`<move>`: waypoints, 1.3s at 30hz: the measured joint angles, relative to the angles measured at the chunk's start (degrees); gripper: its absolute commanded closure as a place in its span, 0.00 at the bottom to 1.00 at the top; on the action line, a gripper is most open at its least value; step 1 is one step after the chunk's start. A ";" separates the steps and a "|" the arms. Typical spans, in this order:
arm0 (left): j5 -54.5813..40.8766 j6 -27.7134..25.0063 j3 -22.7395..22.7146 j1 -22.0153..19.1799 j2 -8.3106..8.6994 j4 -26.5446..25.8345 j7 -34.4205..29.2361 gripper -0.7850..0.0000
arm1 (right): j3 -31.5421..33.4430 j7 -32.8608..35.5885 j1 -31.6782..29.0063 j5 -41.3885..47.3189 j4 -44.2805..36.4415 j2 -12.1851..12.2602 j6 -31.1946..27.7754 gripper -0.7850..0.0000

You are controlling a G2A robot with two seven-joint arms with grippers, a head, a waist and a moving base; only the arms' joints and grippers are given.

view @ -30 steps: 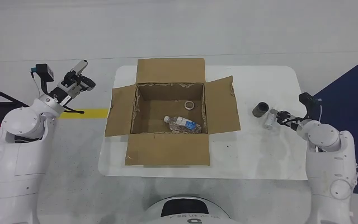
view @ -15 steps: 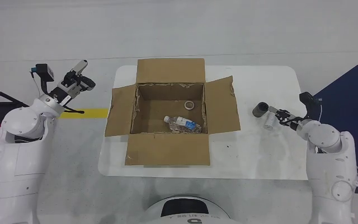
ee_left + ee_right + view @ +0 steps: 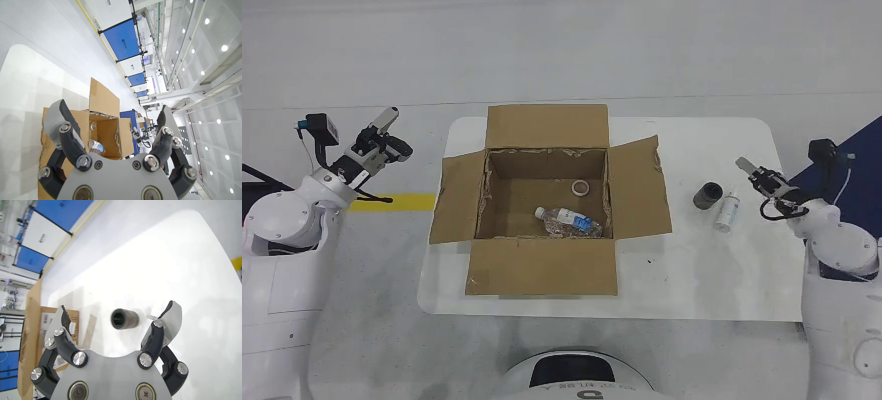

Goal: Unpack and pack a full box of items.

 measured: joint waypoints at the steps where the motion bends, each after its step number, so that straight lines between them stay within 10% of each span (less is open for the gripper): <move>1: 0.00 0.00 0.00 0.00 0.00 0.00 0.00 0.00 | -0.23 -0.49 -0.71 0.52 -2.65 -0.04 -0.70 0.00; 10: 0.00 0.00 0.00 0.00 0.00 0.00 0.00 0.00 | -10.84 1.34 -1.30 0.81 -21.65 -0.10 -8.38 0.00; 15: 0.00 0.00 0.00 0.00 0.00 0.00 0.00 0.00 | -15.49 6.37 0.98 10.31 -20.52 0.04 -13.61 0.00; 33: 0.00 0.00 0.00 0.00 0.00 0.00 0.00 0.00 | -22.81 10.91 4.26 3.65 -22.92 -0.01 -10.47 0.00; 37: 0.00 0.00 0.00 0.00 0.00 0.00 0.00 0.00 | -33.82 19.28 13.04 3.14 -20.02 -0.46 -8.09 0.46; 39: 0.00 0.00 0.00 0.00 0.00 0.00 0.00 0.00 | -39.12 24.29 18.53 2.69 -17.61 -0.88 -5.28 0.45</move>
